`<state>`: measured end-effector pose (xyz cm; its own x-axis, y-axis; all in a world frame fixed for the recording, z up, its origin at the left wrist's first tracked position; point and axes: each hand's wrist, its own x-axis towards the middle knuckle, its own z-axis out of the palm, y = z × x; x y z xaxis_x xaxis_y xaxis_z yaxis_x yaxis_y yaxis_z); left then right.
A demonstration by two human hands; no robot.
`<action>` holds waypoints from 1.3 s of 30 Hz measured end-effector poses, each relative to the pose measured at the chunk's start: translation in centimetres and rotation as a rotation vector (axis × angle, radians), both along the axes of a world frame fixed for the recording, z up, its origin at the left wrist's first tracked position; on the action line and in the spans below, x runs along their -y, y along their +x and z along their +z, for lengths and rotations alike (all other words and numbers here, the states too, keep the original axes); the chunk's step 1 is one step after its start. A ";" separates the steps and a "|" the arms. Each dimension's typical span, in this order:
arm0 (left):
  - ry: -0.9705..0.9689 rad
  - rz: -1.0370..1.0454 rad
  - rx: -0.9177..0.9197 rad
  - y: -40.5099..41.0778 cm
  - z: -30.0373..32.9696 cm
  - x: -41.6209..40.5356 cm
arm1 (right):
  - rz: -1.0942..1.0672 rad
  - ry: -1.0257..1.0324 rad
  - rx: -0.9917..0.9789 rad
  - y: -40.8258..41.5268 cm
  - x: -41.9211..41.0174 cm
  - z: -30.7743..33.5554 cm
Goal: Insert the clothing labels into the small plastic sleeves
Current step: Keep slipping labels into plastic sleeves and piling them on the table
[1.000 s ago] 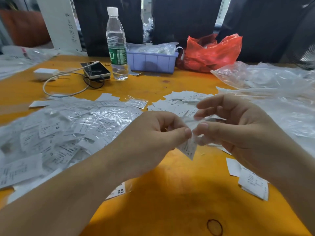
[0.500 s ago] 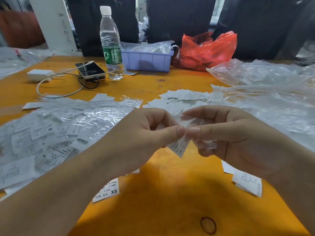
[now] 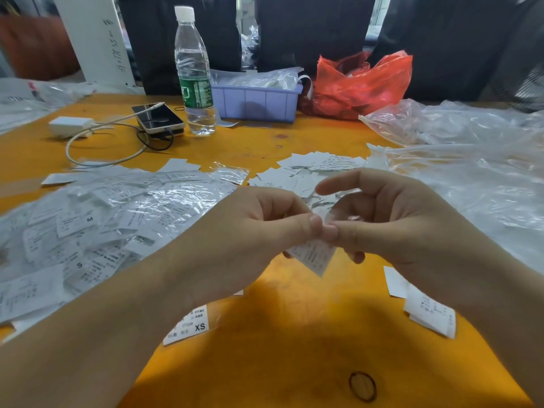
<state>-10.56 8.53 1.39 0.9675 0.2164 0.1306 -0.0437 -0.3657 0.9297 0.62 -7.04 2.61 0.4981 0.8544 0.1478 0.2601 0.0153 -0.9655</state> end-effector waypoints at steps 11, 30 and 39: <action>-0.012 0.232 0.149 -0.1 0.3 -0.2 | 0.023 -0.016 -0.097 0.2 0.0 0.1; -0.022 0.044 0.067 -0.2 0.3 -0.3 | 0.126 -0.074 -0.087 0.0 0.0 -0.2; -0.246 0.110 0.083 -0.1 0.8 -0.9 | 0.046 -0.046 -0.062 0.9 0.3 0.1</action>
